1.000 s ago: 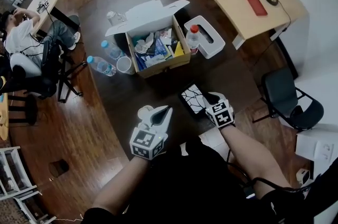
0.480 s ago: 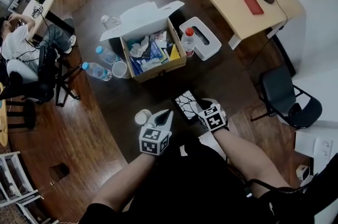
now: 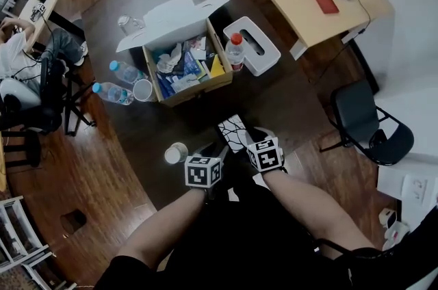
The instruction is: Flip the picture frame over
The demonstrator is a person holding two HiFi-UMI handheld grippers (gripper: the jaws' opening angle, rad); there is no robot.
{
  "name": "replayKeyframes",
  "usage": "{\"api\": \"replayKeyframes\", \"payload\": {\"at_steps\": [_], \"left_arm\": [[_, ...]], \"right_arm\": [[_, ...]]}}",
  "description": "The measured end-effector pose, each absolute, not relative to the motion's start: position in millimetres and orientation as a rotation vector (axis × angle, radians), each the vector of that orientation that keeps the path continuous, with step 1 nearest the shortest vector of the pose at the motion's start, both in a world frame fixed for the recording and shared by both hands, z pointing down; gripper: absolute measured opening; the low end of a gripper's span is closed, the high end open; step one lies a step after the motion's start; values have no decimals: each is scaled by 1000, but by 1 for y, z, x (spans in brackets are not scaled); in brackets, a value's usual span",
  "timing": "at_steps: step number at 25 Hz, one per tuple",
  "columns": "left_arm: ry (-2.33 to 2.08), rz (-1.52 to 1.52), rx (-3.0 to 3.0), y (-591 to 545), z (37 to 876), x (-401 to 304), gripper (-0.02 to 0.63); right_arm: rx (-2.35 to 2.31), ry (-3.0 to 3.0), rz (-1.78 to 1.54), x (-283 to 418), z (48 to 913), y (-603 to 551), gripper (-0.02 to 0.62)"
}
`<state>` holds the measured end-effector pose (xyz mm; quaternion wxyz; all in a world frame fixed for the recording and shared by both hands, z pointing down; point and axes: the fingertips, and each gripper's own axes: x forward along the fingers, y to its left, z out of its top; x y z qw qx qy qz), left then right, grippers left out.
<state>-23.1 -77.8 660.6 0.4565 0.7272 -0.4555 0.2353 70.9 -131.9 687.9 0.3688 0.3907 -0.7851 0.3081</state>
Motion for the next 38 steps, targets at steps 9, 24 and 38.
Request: {"api": "replayKeyframes", "payload": {"at_steps": [9, 24, 38], "left_arm": [[-1175, 744, 1648, -80, 686, -22, 142], [-1158, 788, 1563, -84, 698, -14, 135], [-1115, 646, 1581, -83, 698, -20, 95]], "right_arm": [[910, -2087, 680, 64, 682, -117, 72], [651, -2099, 717, 51, 688, -134, 100], [381, -2122, 1219, 54, 690, -149, 104]]}}
